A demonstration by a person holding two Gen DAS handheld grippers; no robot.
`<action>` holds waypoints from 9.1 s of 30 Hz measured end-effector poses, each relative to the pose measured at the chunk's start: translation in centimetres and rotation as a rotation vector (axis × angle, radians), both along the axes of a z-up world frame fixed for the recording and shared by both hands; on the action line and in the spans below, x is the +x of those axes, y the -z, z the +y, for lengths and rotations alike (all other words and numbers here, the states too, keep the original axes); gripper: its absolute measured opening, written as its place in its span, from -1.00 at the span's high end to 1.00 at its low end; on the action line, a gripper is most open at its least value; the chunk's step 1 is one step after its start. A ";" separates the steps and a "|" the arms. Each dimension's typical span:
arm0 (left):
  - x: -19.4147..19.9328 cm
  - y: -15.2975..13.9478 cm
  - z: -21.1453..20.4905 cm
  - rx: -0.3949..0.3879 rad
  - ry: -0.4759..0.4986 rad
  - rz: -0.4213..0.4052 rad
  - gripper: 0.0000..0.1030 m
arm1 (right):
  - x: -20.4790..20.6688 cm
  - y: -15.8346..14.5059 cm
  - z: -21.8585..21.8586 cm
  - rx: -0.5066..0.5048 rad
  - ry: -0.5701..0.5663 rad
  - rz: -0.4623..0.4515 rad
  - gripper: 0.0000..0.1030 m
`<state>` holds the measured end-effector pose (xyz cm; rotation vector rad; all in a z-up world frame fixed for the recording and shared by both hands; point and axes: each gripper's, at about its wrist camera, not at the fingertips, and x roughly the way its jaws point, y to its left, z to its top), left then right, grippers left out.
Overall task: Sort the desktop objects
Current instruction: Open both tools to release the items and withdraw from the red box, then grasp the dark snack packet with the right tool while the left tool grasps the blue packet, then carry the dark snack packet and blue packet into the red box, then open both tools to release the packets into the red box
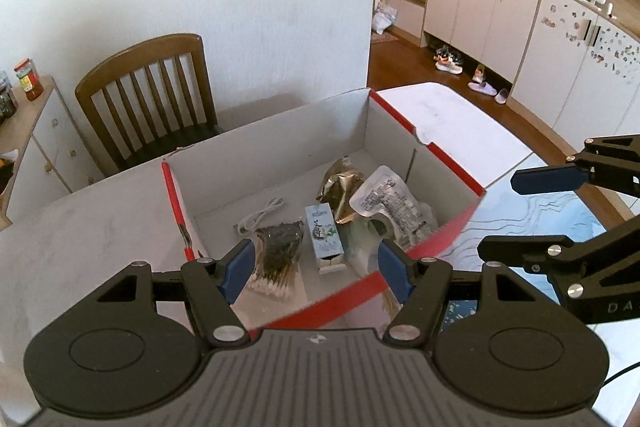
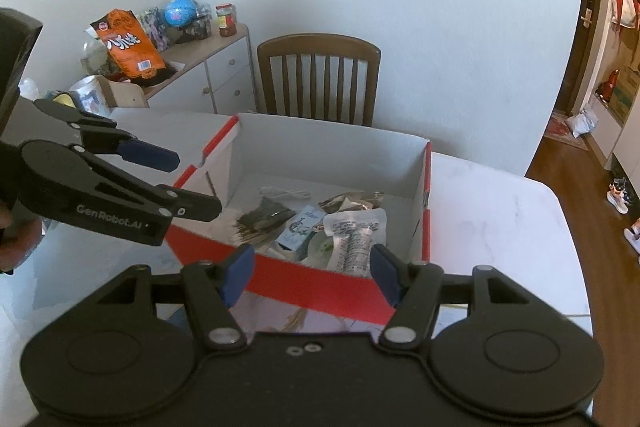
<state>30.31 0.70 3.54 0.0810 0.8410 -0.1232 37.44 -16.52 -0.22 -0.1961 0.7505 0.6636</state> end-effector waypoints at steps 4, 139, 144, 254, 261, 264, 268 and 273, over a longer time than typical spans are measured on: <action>-2.0 -0.5 -0.1 -0.009 0.003 -0.025 -0.30 | -1.3 -0.2 -0.2 0.000 -0.003 -0.007 -0.23; -16.0 4.2 -1.5 -0.148 -0.088 -0.113 0.28 | -6.3 2.2 0.0 0.001 -0.008 0.036 0.34; -14.1 3.2 -1.9 -0.144 -0.069 -0.131 0.28 | -5.1 1.4 -0.6 0.012 -0.001 0.024 0.34; 8.0 7.7 2.6 -0.037 -0.135 0.159 -0.29 | 7.7 5.3 3.7 -0.068 -0.100 0.052 -0.09; 6.6 6.4 2.4 -0.027 -0.145 0.133 -0.29 | 6.7 4.2 3.1 -0.058 -0.114 0.035 -0.09; 5.9 5.9 2.2 -0.022 -0.146 0.120 -0.30 | 6.2 3.8 2.9 -0.054 -0.121 0.031 -0.09; 5.1 5.2 1.9 -0.024 -0.150 0.102 -0.43 | 5.6 3.4 2.5 -0.046 -0.133 0.026 -0.14; 4.0 4.3 1.7 -0.041 -0.151 0.081 -0.45 | 5.0 2.7 1.9 -0.028 -0.137 0.015 -0.22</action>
